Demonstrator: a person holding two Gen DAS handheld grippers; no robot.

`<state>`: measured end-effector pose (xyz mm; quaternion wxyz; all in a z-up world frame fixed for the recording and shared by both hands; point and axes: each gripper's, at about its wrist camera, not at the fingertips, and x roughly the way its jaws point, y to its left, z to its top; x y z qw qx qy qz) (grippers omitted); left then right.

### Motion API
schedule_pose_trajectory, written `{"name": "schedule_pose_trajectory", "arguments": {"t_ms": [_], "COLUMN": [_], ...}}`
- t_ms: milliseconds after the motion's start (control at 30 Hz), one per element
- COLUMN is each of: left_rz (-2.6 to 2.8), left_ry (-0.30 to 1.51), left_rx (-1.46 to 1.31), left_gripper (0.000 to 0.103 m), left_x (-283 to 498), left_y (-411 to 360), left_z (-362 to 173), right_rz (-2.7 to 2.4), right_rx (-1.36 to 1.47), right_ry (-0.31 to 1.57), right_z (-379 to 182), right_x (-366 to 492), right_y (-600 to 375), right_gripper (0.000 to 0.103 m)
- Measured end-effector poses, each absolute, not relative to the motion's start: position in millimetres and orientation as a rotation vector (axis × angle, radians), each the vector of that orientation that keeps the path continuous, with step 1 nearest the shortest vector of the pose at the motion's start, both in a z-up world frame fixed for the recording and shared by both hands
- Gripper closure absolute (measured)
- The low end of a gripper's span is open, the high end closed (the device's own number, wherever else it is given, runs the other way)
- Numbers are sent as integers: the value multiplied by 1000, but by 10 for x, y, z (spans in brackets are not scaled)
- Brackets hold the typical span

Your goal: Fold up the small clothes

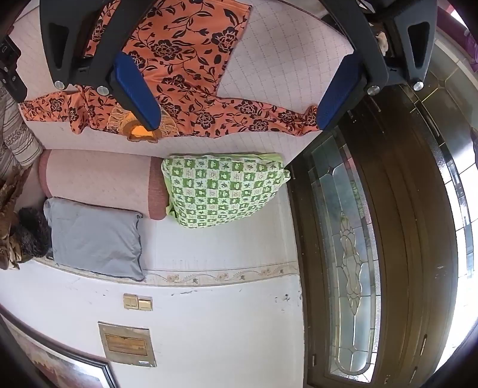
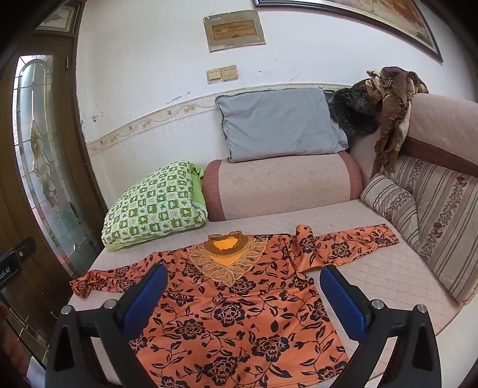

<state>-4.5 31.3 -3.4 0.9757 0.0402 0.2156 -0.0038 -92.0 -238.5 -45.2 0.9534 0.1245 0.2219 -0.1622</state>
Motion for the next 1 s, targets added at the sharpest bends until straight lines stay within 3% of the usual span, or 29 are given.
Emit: {"name": "schedule_pose_trajectory", "arguments": {"t_ms": [1000], "left_rz": [-41], "left_ry": [468], "left_rx": [138], "left_gripper": [0], "left_x": [20], "left_y": [72], "left_z": [-143], "right_rz": [-321], "right_rx": [267], "right_ry": [504], "right_z": [-554], "right_x": [-814], "right_y": [-2462], "right_gripper": [0]}}
